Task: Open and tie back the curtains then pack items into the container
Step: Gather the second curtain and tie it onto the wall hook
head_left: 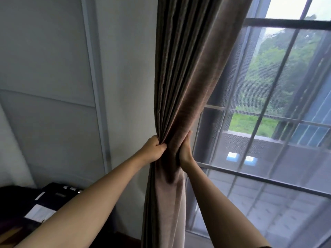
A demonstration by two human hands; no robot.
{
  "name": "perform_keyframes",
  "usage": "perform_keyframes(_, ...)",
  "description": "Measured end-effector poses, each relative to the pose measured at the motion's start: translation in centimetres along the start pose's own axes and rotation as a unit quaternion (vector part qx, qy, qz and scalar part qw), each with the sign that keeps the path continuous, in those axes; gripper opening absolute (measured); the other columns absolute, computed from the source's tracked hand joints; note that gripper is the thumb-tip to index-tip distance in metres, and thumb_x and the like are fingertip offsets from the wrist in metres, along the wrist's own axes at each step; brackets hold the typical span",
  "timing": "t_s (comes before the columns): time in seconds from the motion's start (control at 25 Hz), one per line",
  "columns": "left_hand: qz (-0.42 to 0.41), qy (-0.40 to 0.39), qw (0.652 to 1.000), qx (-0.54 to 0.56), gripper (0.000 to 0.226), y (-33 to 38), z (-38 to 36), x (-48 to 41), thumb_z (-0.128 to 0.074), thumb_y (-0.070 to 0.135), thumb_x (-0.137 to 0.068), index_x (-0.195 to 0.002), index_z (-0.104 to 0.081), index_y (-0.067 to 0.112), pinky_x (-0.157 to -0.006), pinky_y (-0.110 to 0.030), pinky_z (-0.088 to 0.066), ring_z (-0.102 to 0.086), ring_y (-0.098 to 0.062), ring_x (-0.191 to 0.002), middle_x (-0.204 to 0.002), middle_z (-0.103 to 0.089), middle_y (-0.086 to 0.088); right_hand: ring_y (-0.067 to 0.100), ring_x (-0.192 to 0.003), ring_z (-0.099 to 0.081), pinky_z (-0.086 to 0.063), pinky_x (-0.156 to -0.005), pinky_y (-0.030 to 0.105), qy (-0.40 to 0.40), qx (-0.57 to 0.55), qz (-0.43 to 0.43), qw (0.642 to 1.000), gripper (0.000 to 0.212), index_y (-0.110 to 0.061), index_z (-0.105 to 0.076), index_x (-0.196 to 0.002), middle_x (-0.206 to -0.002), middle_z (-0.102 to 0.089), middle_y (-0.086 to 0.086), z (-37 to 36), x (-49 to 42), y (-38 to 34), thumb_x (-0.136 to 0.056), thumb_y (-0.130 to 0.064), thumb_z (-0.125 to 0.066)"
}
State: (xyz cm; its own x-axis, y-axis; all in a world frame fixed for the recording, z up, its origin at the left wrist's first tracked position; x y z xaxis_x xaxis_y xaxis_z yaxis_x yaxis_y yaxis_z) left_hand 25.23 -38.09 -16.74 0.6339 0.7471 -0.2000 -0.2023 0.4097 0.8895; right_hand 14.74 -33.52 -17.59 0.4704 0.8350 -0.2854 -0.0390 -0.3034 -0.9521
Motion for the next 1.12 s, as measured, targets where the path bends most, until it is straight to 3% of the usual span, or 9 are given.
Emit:
perform_keyframes(0.16, 0.011, -0.024, 1.000, 0.011, 0.037, -0.2, 1.3, 0.2, -0.041, -0.001, -0.085, -0.110, -0.065, 0.012, -0.085, -0.025, -0.048, -0.062, -0.016, -0.096, -0.103, -0.067, -0.006, -0.009, -0.090, -0.057, -0.046, -0.080, 0.004, -0.045, -0.053, -0.026, 0.997, 0.051, -0.030, -0.052, -0.107, -0.103, -0.061, -0.010, -1.2, 0.3, 0.0, -0.100, -0.042, -0.004)
perform_keyframes(0.28, 0.016, -0.015, 1.000, -0.006, 0.040, -0.5, 1.6, 0.3, -0.042, 0.011, -0.082, -0.117, -0.062, 0.012, -0.092, -0.029, -0.049, -0.062, -0.017, -0.100, -0.110, -0.066, -0.006, -0.007, -0.094, -0.060, -0.047, -0.085, 0.008, -0.048, -0.076, -0.027, 0.996, 0.055, -0.028, -0.054, -0.110, -0.104, -0.064, -0.010, -1.2, 0.2, 0.3, -0.099, -0.045, -0.003)
perform_keyframes(0.4, 0.012, 0.015, 0.997, -0.069, 0.030, -0.2, 1.5, 0.1, -0.042, 0.011, -0.088, -0.112, -0.058, 0.005, -0.073, -0.022, -0.049, -0.060, -0.016, -0.085, -0.104, -0.065, -0.009, 0.003, -0.105, -0.059, -0.044, -0.092, 0.012, -0.026, -0.097, -0.044, 0.994, 0.065, -0.017, -0.051, -0.125, -0.114, -0.063, -0.001, -0.5, -0.3, 0.9, -0.098, -0.051, -0.003)
perform_keyframes(0.48, 0.004, 0.021, 0.991, -0.133, 0.031, 0.4, 1.3, -0.2, -0.040, 0.009, -0.092, -0.120, -0.050, 0.006, -0.066, -0.021, -0.044, -0.059, -0.018, -0.080, -0.099, -0.060, -0.009, 0.012, -0.118, -0.051, -0.037, -0.099, 0.019, -0.018, -0.088, -0.063, 0.994, 0.071, -0.009, -0.042, -0.137, -0.128, -0.054, 0.005, -0.4, -0.4, 1.5, -0.097, -0.052, -0.002)
perform_keyframes(0.6, 0.021, -0.002, 0.976, -0.216, 0.042, 0.7, 1.0, -1.4, -0.040, 0.013, -0.093, -0.133, -0.039, 0.003, -0.077, -0.028, -0.047, -0.060, -0.029, -0.096, -0.112, -0.058, -0.017, 0.014, -0.121, -0.043, -0.032, -0.103, 0.023, -0.002, -0.067, -0.076, 0.995, 0.066, -0.007, -0.038, -0.139, -0.123, -0.049, 0.004, -1.0, 0.1, 2.1, -0.099, -0.044, -0.002)
perform_keyframes(0.72, 0.038, -0.038, 0.961, -0.271, 0.041, 0.7, 1.0, -2.0, -0.043, 0.022, -0.094, -0.130, -0.043, 0.002, -0.087, -0.036, -0.050, -0.059, -0.031, -0.101, -0.119, -0.057, -0.018, 0.012, -0.114, -0.047, -0.035, -0.100, 0.024, 0.004, -0.046, -0.070, 0.996, 0.054, -0.017, -0.046, -0.131, -0.116, -0.054, -0.001, -1.7, 0.5, 3.0, -0.102, -0.038, -0.005)
perform_keyframes(0.92, 0.070, -0.100, 0.963, -0.240, 0.046, 1.1, 1.5, -1.5, -0.049, 0.020, -0.087, -0.130, -0.046, 0.004, -0.085, -0.028, -0.044, -0.055, -0.028, -0.107, -0.125, -0.054, -0.015, 0.019, -0.118, -0.053, -0.042, -0.104, 0.037, 0.028, -0.012, -0.090, 0.995, 0.046, -0.024, -0.050, -0.124, -0.119, -0.060, 0.006, -2.9, 1.9, 6.8, -0.103, -0.037, -0.012)
perform_keyframes(1.04, 0.086, -0.123, 0.975, -0.167, 0.045, 1.8, 1.1, -0.6, -0.060, 0.026, -0.075, -0.117, -0.053, 0.011, -0.079, -0.029, -0.048, -0.057, -0.022, -0.099, -0.114, -0.057, -0.009, -0.004, -0.107, -0.055, -0.046, -0.087, 0.014, 0.024, 0.018, -0.090, 0.995, 0.032, -0.035, -0.045, -0.117, -0.107, -0.058, -0.012, -3.8, 2.7, 8.6, -0.105, -0.029, -0.016)
perform_keyframes(1.12, 0.082, -0.116, 0.981, -0.131, 0.056, 2.2, 1.0, -0.5, -0.068, 0.036, -0.074, -0.124, -0.051, 0.018, -0.081, -0.028, -0.048, -0.056, -0.020, -0.103, -0.117, -0.057, -0.004, -0.020, -0.102, -0.047, -0.040, -0.074, -0.002, 0.017, 0.032, -0.082, 0.996, 0.026, -0.032, -0.036, -0.120, -0.104, -0.048, -0.024, -4.6, 2.8, 8.6, -0.105, -0.019, -0.019)
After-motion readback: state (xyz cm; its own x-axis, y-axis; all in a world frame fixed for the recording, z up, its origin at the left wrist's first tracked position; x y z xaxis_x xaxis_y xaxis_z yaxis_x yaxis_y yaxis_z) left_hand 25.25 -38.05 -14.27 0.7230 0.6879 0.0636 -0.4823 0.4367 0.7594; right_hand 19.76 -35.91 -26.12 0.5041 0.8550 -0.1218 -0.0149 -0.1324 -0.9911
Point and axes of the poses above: each hand's wrist, its own x-axis away from the middle knuckle, its own z-axis out of the back of the hand, y = z × x, the point moved 5 cm from there along -x, towards the middle knuckle
